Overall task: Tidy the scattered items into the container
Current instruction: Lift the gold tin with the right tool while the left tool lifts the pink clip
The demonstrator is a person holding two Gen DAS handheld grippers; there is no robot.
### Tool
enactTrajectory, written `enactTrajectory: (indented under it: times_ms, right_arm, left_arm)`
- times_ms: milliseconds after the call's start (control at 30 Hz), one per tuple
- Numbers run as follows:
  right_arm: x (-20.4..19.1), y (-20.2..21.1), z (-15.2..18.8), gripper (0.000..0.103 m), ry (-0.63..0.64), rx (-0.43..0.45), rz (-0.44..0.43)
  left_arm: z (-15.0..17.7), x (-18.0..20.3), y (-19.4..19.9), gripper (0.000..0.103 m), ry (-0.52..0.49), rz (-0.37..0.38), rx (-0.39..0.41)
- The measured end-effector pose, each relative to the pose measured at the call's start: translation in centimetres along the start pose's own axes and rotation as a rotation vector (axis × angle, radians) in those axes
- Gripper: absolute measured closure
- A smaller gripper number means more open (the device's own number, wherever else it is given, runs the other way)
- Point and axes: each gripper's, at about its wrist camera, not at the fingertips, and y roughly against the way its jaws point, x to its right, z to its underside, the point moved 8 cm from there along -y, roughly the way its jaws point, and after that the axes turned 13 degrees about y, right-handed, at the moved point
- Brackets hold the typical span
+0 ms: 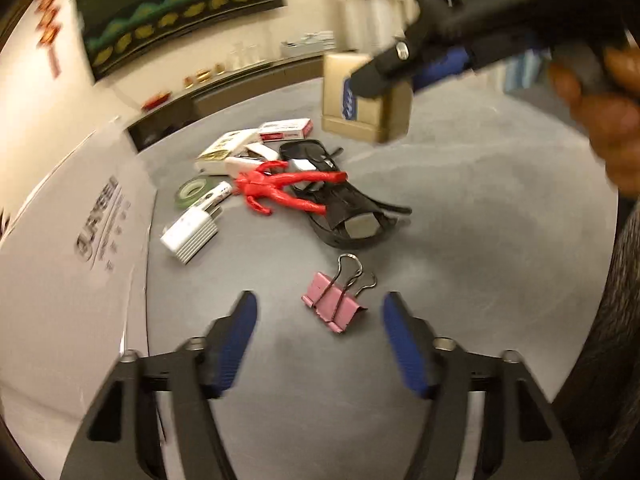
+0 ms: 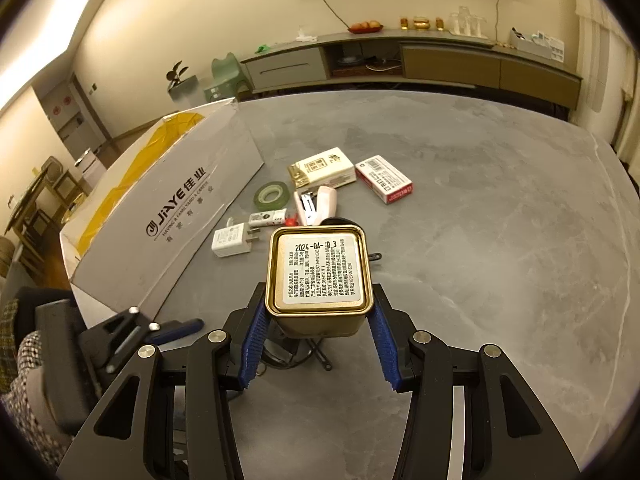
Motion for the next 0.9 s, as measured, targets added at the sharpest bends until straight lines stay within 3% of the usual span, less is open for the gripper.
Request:
enactTrajectory:
  times_ms: [33, 100, 133, 167, 200, 367, 500, 633, 733, 800, 900]
  right_arm:
    - [0.1, 0.0, 0.1, 0.052, -0.003, -0.003, 0.001]
    - [0.5, 0.0, 0.4, 0.052, -0.009, -0.007, 0.003]
    - [0.7, 0.0, 0.5, 0.052, -0.011, -0.009, 0.005]
    - [0.9, 0.0, 0.6, 0.052, -0.015, -0.011, 0.007]
    - [1.0, 0.0, 0.7, 0.052, -0.018, -0.011, 0.009]
    - [1.6, 0.3, 0.5, 0.052, -0.031, -0.001, 0.017]
    - [1.2, 0.3, 0.4, 0.052, -0.02, 0.002, 0.016]
    - [1.3, 0.1, 0.9, 0.052, -0.022, -0.01, 0.017]
    - [1.5, -0.2, 1.4, 0.052, -0.023, -0.028, 0.008]
    - [1.5, -0.7, 2.0, 0.052, -0.018, -0.054, -0.003]
    - [1.6, -1.6, 3.0, 0.052, 0.0, -0.087, -0.001]
  left_arm:
    - [-0.3, 0.1, 0.2, 0.035, 0.008, 0.041, 0.009]
    - [-0.9, -0.2, 0.3, 0.035, 0.008, 0.05, 0.046]
    - [-0.9, -0.2, -0.1, 0.039, 0.012, 0.074, 0.02]
    - [-0.7, 0.0, -0.4, 0.052, 0.011, 0.097, -0.008]
    - [-0.5, 0.4, -0.6, 0.056, 0.0, 0.107, -0.026]
    - [0.2, 2.5, 0.4, 0.057, 0.018, 0.216, -0.082]
    - [0.7, 3.0, 0.8, 0.056, -0.026, 0.193, -0.083]
    - [1.1, 3.6, 0.9, 0.054, -0.137, 0.145, -0.064]
    - [1.2, 3.9, 1.2, 0.054, -0.17, 0.15, -0.06]
    - [0.7, 3.6, 0.5, 0.054, -0.123, 0.154, -0.067]
    - [-0.4, 2.6, -0.6, 0.054, 0.025, 0.137, -0.064]
